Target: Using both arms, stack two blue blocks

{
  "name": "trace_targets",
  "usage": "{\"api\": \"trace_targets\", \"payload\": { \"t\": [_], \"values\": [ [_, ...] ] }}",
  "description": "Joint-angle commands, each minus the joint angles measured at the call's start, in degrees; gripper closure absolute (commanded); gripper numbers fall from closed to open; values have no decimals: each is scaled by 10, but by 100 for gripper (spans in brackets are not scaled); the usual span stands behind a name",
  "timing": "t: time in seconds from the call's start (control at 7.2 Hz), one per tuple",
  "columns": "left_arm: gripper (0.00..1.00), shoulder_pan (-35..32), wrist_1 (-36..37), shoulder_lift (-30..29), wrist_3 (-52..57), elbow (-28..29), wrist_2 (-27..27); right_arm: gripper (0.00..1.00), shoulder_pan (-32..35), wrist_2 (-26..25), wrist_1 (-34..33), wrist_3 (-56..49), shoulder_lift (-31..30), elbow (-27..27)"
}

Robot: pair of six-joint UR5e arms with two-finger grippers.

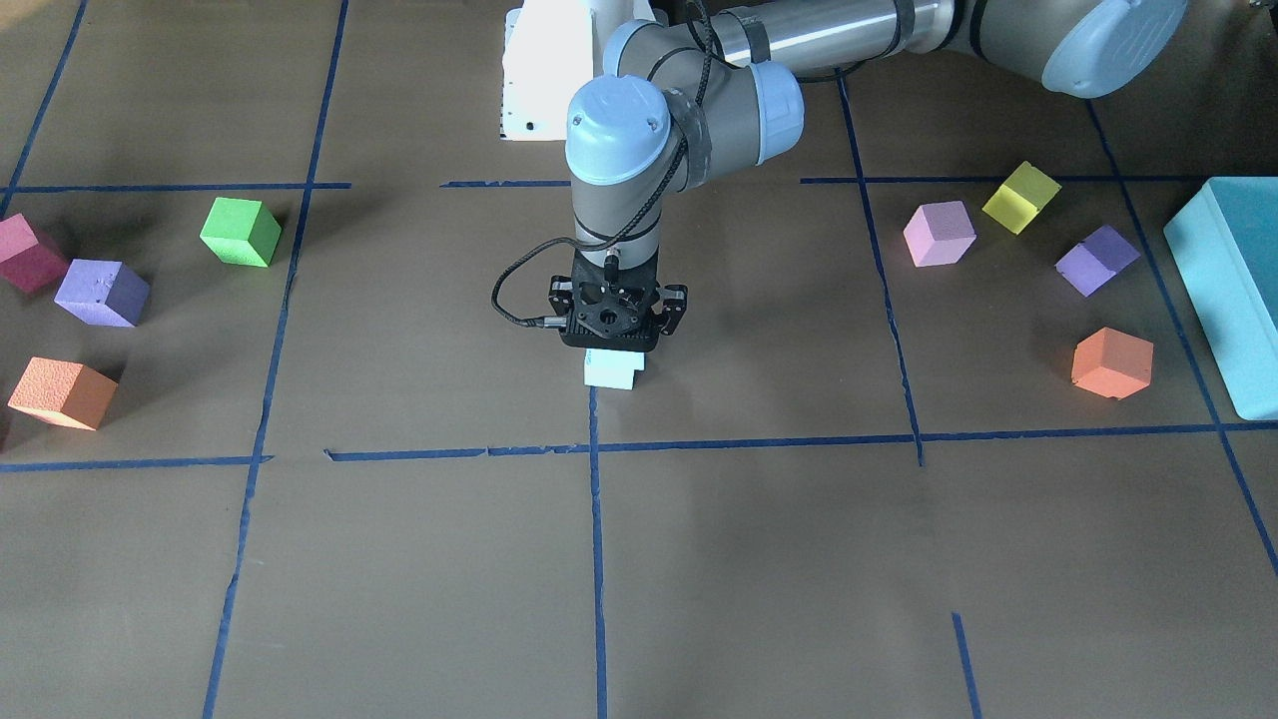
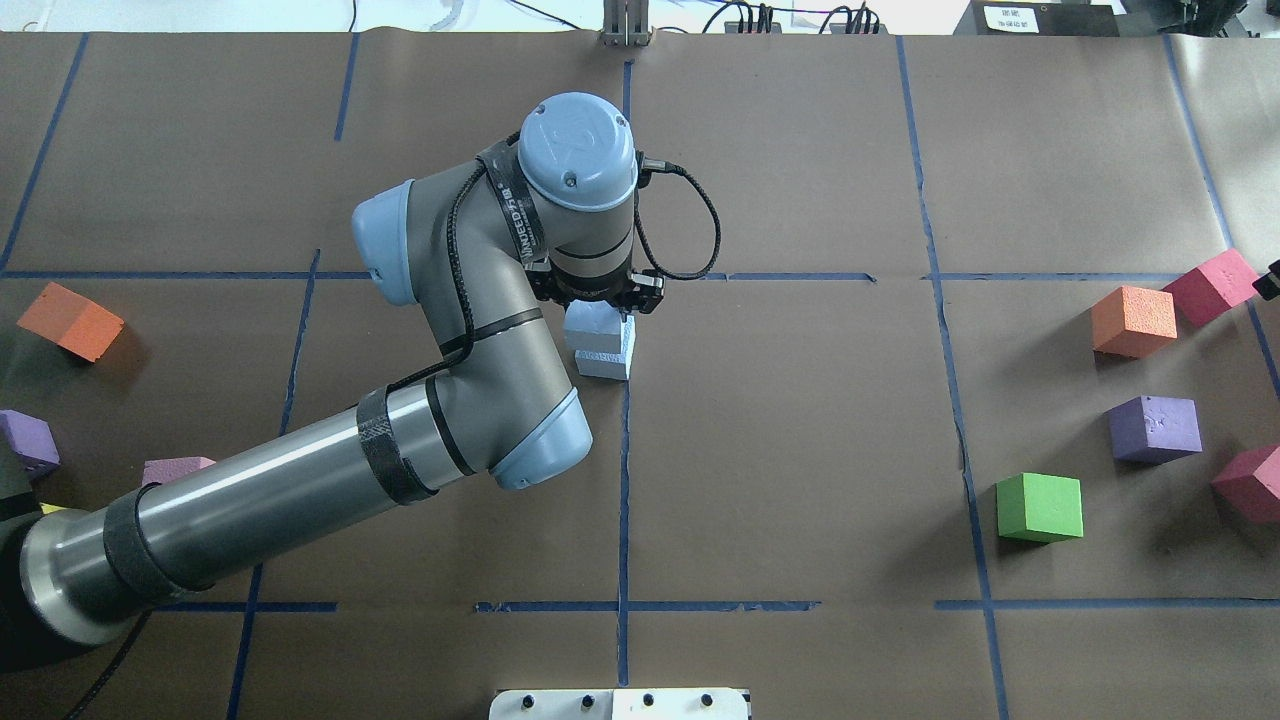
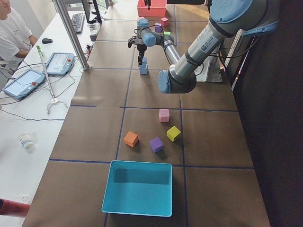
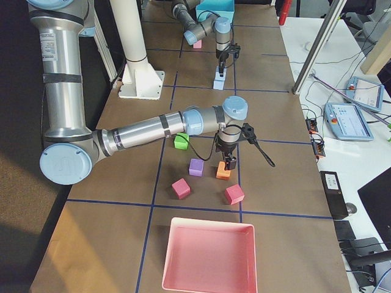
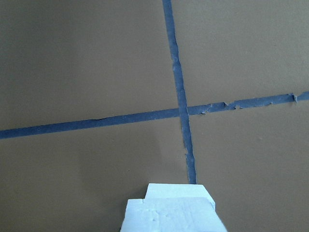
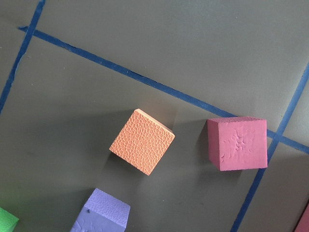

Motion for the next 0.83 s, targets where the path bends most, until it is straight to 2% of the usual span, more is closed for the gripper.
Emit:
{"api": "trace_targets", "payload": {
  "t": [0.0, 0.14, 0.28, 0.42, 0.69],
  "values": [
    [0, 1, -33, 1, -7, 0, -3, 0, 0, 0, 0, 0, 0, -1],
    [0, 0, -31, 1, -8, -3, -47, 0, 0, 0, 0, 0, 0, -1],
    [0, -4, -23, 2, -9, -9, -65, 0, 0, 0, 0, 0, 0, -2],
    [0, -27, 20, 2, -1, -33, -68, 0, 0, 0, 0, 0, 0, -2],
    [0, -67, 140, 25, 45, -139, -69, 0, 0, 0, 0, 0, 0, -2]
  ]
}}
